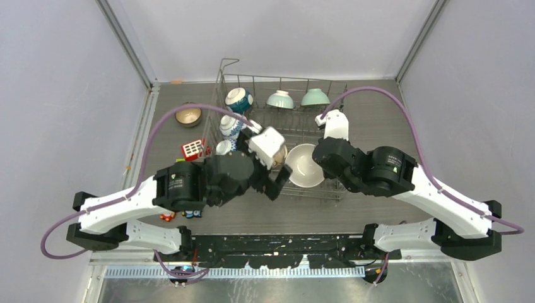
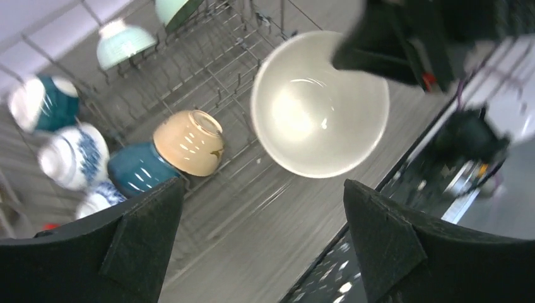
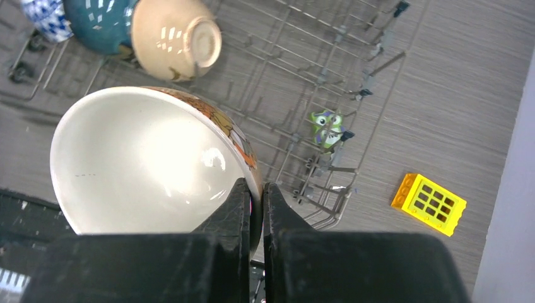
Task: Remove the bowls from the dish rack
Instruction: Place the bowl at the center of the board.
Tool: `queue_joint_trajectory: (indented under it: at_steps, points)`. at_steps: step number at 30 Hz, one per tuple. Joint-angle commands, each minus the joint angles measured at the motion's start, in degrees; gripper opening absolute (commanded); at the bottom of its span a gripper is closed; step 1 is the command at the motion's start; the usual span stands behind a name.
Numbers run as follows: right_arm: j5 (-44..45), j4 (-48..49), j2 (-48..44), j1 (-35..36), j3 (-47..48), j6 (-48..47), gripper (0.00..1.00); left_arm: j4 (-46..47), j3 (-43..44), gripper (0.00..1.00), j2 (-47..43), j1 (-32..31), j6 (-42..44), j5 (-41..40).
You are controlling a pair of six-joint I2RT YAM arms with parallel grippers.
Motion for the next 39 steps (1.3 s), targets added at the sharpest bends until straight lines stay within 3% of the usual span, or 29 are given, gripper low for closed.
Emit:
queue_joint_trajectory:
  at_steps: [1, 4, 7, 12, 22, 30, 35, 39]
  points:
    - [5.9, 8.7, -4.3, -3.7, -3.5, 3.8, 0.01, 10.4, -4.0, 0.96, -2.1, 7.6, -27.4, 1.7]
    - [4.4, 12.3, -6.3, -6.6, -7.1, 5.3, 0.01, 11.0, -7.0, 0.89, -1.4, 12.0, -41.0, 2.6]
    - [3.0, 13.9, -6.2, -8.4, -8.2, 6.6, 0.01, 8.6, -5.6, 0.89, 1.5, 13.5, -47.4, 2.4]
    - [3.9, 15.6, -5.5, -9.1, -8.8, 7.6, 0.01, 1.7, -0.3, 0.99, 6.7, 14.2, -53.1, -0.2]
    - [1.8, 17.8, -4.6, -10.7, -9.4, 9.6, 0.01, -2.1, 2.4, 0.99, 14.0, 17.3, -55.8, -1.1]
    - [1.8, 18.1, -4.3, -11.0, -10.2, 10.1, 0.01, -5.9, 5.4, 0.79, 17.6, 17.6, -56.1, -3.6]
    - [1.2, 18.8, -4.0, -11.2, -10.0, 10.5, 0.01, -5.5, 5.7, 0.71, 18.7, 17.5, -55.9, -3.7]
    - [0.9, 19.3, -3.5, -11.5, -9.7, 10.9, 0.01, -4.8, 5.3, 0.57, 19.2, 17.5, -55.6, -3.6]
